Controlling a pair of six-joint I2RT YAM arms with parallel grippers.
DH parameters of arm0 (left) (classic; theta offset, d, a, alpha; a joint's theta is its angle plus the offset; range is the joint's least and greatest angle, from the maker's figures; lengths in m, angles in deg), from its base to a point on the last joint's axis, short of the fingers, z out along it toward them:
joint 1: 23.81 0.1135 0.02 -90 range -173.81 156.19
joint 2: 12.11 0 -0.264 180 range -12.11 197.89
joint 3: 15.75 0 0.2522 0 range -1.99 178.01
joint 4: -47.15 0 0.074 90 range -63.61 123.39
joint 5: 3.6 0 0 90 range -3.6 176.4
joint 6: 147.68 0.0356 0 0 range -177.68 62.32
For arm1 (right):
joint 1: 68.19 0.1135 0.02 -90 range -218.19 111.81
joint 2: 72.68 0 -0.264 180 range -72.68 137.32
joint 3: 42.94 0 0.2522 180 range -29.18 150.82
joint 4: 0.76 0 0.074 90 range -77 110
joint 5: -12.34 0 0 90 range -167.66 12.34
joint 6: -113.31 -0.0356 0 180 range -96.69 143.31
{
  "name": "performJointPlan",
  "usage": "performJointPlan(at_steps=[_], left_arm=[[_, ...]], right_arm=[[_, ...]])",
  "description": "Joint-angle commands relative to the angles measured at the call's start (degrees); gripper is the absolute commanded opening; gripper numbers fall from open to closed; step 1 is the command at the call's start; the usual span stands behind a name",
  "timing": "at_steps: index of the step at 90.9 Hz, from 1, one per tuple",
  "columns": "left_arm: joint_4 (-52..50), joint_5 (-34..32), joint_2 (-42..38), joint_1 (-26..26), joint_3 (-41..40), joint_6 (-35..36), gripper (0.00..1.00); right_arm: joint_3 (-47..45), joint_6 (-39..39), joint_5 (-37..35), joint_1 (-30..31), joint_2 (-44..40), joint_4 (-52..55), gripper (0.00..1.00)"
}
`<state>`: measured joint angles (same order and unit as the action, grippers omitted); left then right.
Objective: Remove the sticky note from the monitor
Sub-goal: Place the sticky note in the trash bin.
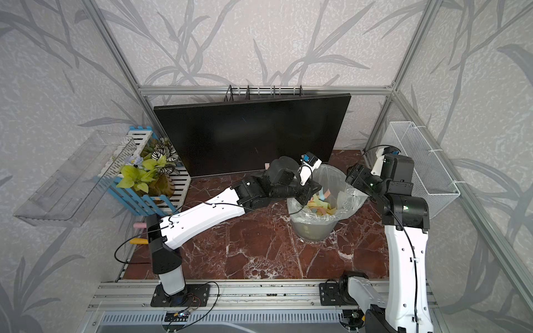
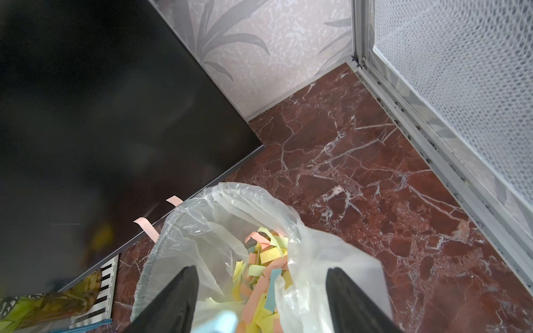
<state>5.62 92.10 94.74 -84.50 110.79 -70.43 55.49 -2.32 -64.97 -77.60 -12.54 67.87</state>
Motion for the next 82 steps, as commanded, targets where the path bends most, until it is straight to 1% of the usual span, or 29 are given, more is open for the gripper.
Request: performJointPlan(at_steps=[1, 5, 14, 24, 30, 32, 33, 35, 47, 58, 62, 71, 82], left_arm=[[-11.6, -6.19, 2.58, -1.27, 6.95, 4.38, 0.33], [-13.29, -6.87, 3.77, -1.47, 9.38, 4.72, 0.37], [-13.79, -7.97, 4.63, -1.56, 11.8, 4.87, 0.48], [-12.72, -8.93, 4.32, -1.53, 13.31, 4.55, 0.65], [-12.17, -9.95, 3.73, -1.46, 14.02, 3.88, 0.8], [-12.05, -10.34, 3.52, -1.46, 14.27, 3.75, 0.93], [-12.05, -10.48, 3.45, -1.41, 14.38, 3.64, 0.96], [-11.98, -10.89, 3.23, -1.33, 14.53, 3.46, 0.99], [-13.02, -12.46, 1.51, -0.21, 15.34, 1.9, 1.0], [-14.14, -11.69, -0.99, 2.8, 13.16, -0.52, 1.0], [-14.01, -11.25, -2.12, 4.01, 11.5, -1.4, 1.0], [-11.66, -10.18, -6.43, 7.26, 4.93, -3.06, 1.0], [-7.08, -7.42, -12.48, 11.48, -4.47, -5.84, 1.0]], right_arm=[[-0.8, 1.52, 6.24, -1.71, 0.98, 1.07, 0.75], [-0.96, 1.83, 6.82, -1.83, 1.53, 1.27, 0.75], [-1.51, 2.64, 8.77, -1.84, 2.8, 1.63, 0.75], [-2.38, 3.43, 9.94, -1.84, 4.06, 1.9, 0.76], [-3.19, 3.95, 10.07, -1.84, 4.81, 2.0, 0.76], [-3.43, 4.08, 9.96, -1.84, 5.03, 2.1, 0.76], [-3.53, 4.17, 9.89, -1.84, 5.18, 2.14, 0.76], [-3.78, 4.42, 9.68, -1.82, 5.45, 2.16, 0.76], [-4.96, 6.01, 7.97, -1.84, 7.0, 2.41, 0.75], [-6.56, 6.87, 7.24, -1.84, 8.45, 1.92, 0.76], [-7.01, 7.04, 7.61, -1.84, 8.96, 1.57, 0.76], [-7.79, 7.45, 9.06, -1.64, 10.19, 1.2, 0.75], [-8.12, 8.07, 9.97, -0.2, 11.19, 1.52, 0.7]])
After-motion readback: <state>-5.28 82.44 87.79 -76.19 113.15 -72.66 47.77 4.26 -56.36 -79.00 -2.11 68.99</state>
